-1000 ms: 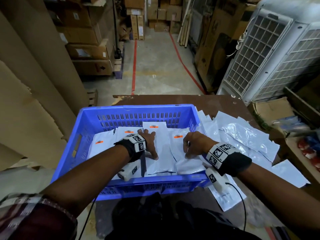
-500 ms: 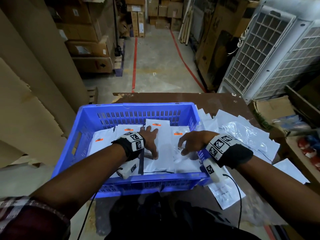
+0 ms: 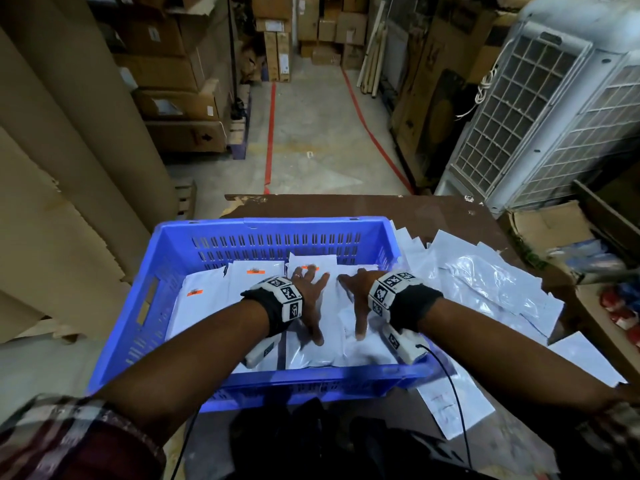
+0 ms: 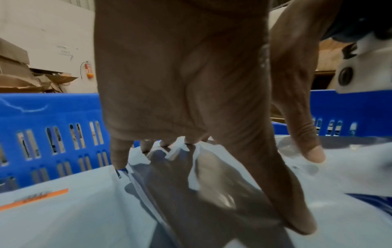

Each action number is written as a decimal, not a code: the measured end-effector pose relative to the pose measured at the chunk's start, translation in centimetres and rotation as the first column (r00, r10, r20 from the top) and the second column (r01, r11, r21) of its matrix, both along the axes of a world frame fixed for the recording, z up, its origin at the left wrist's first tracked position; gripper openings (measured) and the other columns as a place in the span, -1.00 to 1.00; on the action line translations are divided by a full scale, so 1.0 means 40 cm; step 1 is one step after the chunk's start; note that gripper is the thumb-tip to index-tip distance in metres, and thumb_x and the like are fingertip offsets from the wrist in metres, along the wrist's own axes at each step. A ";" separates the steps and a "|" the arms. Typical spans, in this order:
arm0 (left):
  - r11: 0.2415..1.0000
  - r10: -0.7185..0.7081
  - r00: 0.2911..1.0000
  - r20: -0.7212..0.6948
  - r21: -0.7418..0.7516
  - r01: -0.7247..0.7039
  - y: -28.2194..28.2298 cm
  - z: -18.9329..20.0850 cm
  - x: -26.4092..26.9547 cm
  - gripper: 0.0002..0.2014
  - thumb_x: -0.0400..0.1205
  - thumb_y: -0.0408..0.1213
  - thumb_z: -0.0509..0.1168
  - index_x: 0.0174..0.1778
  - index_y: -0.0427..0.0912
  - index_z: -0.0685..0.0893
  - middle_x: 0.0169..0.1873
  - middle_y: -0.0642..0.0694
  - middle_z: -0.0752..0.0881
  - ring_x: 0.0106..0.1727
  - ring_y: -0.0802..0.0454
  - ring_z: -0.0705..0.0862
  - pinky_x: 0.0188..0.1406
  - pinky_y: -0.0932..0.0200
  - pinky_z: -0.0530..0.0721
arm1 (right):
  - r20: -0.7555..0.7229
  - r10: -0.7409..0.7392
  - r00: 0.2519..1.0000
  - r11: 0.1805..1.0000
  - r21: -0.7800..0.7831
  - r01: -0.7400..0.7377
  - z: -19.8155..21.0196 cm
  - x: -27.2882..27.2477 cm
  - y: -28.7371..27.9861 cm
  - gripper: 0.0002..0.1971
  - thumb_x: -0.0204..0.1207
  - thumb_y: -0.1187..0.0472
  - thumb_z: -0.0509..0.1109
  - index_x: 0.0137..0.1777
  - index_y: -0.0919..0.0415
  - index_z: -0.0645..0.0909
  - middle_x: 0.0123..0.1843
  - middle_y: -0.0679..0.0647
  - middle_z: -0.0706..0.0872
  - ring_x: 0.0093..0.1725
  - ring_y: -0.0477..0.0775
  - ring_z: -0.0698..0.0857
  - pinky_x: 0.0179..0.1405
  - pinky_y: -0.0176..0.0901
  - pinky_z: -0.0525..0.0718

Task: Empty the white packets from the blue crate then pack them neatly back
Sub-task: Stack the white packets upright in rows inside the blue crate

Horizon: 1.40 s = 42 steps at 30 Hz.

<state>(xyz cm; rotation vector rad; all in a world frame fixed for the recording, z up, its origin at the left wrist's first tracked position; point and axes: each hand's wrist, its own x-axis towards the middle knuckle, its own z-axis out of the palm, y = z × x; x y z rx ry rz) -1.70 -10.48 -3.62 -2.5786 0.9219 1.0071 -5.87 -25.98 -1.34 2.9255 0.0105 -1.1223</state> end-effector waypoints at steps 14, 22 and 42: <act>0.995 0.003 1.000 0.001 0.096 -0.003 0.010 -0.014 -0.031 0.50 0.20 0.35 0.57 0.67 -0.06 -0.46 0.66 -0.25 -0.45 0.69 -0.30 -0.34 0.64 -0.35 0.01 | 0.010 -0.054 0.998 0.998 -0.037 0.055 -0.049 0.015 -0.001 0.57 -0.10 -0.03 0.85 0.75 0.05 -0.22 0.65 0.23 0.29 0.58 0.26 0.43 0.36 0.16 0.58; 0.995 0.028 1.000 0.005 0.094 -0.028 0.010 -0.023 -0.021 0.53 0.13 0.40 0.57 0.68 -0.03 -0.42 0.67 -0.26 -0.40 0.70 -0.31 -0.30 0.65 -0.37 0.05 | -0.015 -0.056 0.998 0.998 -0.015 0.055 0.015 0.013 -0.005 0.21 -0.03 0.06 0.85 0.63 0.06 0.26 0.48 0.09 0.53 0.36 0.18 0.64 0.11 0.03 0.70; 0.913 0.061 0.997 0.040 -0.406 -0.039 -0.050 0.133 -0.027 -0.15 0.47 0.15 0.50 0.63 -0.04 0.35 0.54 -0.12 0.46 0.51 -0.12 0.47 0.45 0.02 0.48 | 0.163 -0.283 0.945 0.934 0.271 0.233 0.203 -0.089 -0.173 -0.26 0.36 -0.30 0.55 0.53 -0.19 0.44 0.42 -0.08 0.56 0.43 0.06 0.55 0.50 0.03 0.46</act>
